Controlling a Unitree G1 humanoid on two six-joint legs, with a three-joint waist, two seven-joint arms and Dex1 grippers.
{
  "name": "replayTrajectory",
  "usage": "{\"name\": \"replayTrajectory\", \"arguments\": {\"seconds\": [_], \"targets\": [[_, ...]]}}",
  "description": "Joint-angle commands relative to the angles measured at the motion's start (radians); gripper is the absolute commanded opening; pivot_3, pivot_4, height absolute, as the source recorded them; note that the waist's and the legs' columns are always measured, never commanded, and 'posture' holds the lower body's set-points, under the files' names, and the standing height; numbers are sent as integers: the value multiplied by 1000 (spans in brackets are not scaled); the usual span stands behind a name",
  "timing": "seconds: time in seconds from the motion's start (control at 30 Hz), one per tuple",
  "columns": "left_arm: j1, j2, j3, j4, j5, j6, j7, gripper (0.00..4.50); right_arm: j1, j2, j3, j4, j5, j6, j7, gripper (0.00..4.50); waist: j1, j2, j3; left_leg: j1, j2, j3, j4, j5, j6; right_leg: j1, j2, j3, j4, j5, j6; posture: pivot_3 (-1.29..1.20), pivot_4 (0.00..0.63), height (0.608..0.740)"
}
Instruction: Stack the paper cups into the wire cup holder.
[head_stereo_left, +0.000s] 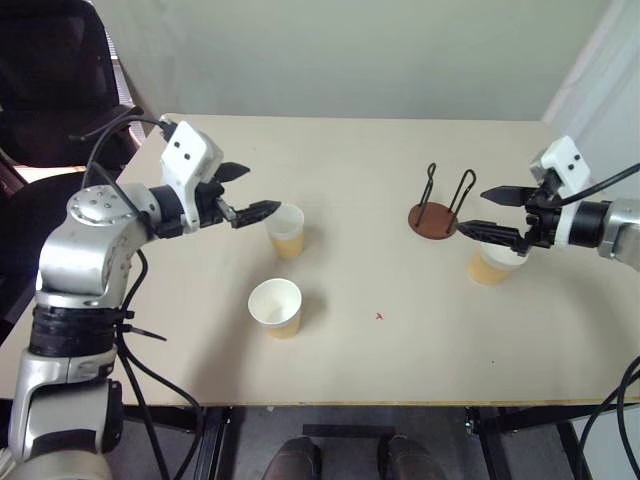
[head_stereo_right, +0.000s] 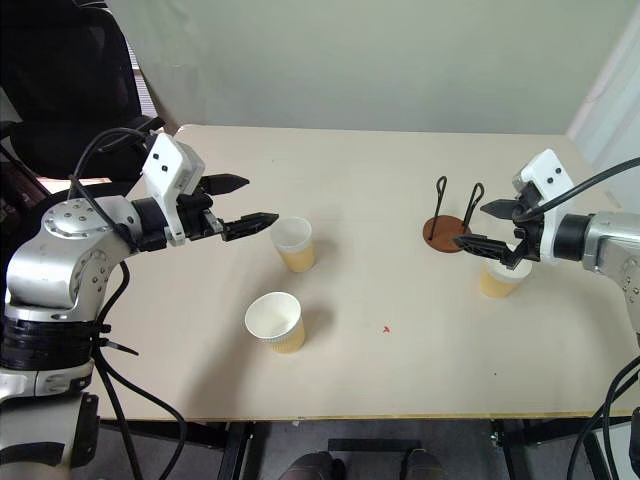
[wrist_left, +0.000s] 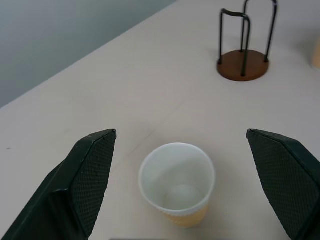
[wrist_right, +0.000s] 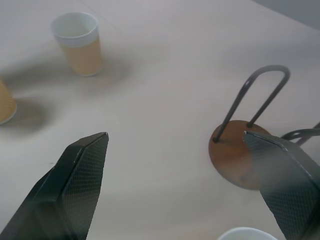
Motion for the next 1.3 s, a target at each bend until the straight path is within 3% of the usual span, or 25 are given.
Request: {"name": "replayTrajectory", "arguments": {"seconds": [0.03, 0.2, 0.5, 0.87, 1.3], "targets": [[-24, 1, 12, -12, -5, -5, 0, 4500, -46, -8, -14, -18, -9, -5, -7, 4474, 0, 0, 0, 0, 0, 0, 0, 0, 0, 0, 0, 0, 0, 0, 0, 0, 150, 740], [-24, -36, -22, -5, -1, -12, 1, 4500, -46, 6, -33, -6, -1, 52, -42, 4474, 0, 0, 0, 0, 0, 0, 1, 0, 0, 0, 0, 0, 1, 0, 0, 0, 150, 740], [-91, -56, -100, -10, -49, 9, -140, 4500, -19, -24, -72, 1, -14, 150, -102, 4474, 2, 0, 0, 0, 0, 0, 0, 0, -1, 0, 0, 0, 0, 0, 0, 0, 150, 740], [-131, -94, -117, 40, 18, -37, -97, 4500, -80, 68, -2, 233, -141, 16, -165, 4474, 0, 0, 0, 1, 0, 0, 0, 0, -1, 0, 0, 0, 2, 1, 1, 0, 150, 740], [-124, -85, -99, 12, 11, -32, -82, 4500, -307, 249, 117, 643, -317, -233, -156, 4474, -1, 0, 0, 0, 0, 0, 0, 0, 0, -2, 0, 0, 1, 1, 0, 0, 150, 740]]}}
